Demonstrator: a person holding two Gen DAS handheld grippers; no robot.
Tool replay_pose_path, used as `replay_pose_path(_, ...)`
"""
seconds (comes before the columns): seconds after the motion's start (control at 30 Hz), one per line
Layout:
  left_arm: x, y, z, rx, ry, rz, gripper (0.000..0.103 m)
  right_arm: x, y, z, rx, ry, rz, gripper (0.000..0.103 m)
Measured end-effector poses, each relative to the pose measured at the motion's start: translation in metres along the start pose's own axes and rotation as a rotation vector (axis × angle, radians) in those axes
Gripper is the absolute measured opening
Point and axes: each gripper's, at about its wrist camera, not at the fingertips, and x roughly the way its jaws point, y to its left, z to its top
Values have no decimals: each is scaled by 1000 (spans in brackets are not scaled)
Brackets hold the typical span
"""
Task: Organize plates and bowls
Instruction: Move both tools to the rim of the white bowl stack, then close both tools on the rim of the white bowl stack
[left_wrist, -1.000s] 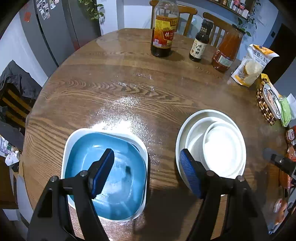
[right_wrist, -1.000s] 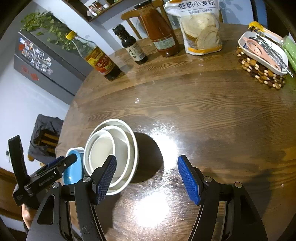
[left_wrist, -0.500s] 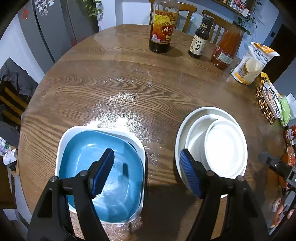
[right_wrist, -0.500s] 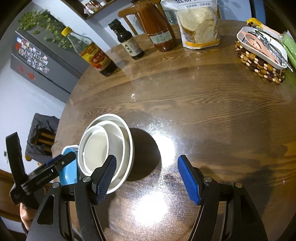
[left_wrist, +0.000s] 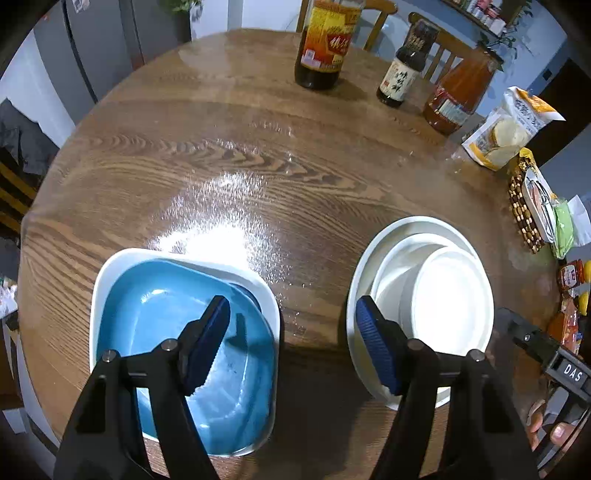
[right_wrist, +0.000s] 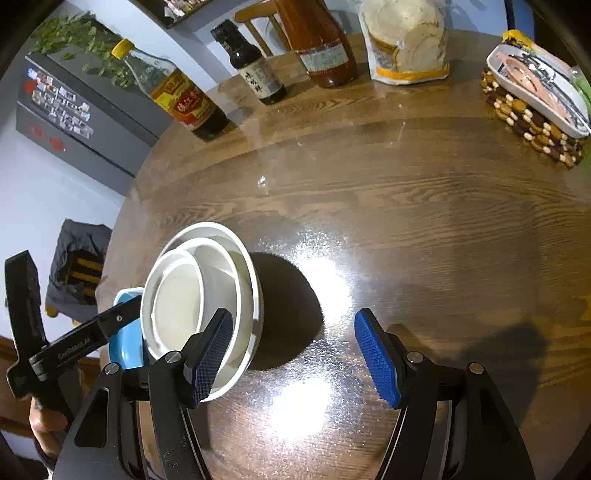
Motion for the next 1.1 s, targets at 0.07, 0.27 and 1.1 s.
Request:
replay_pose_path(0.07,3,0,2,-3,11,-7,70,2,-1,1,0,5,-8,70)
replay_pose_path(0.27,8,-3,5,8,33,1,69,8,-5,4,2,27,-20,70)
replay_pose_path(1.1,15,-42,7,122,-9,17,3,17,15,6,-64,24,6,20)
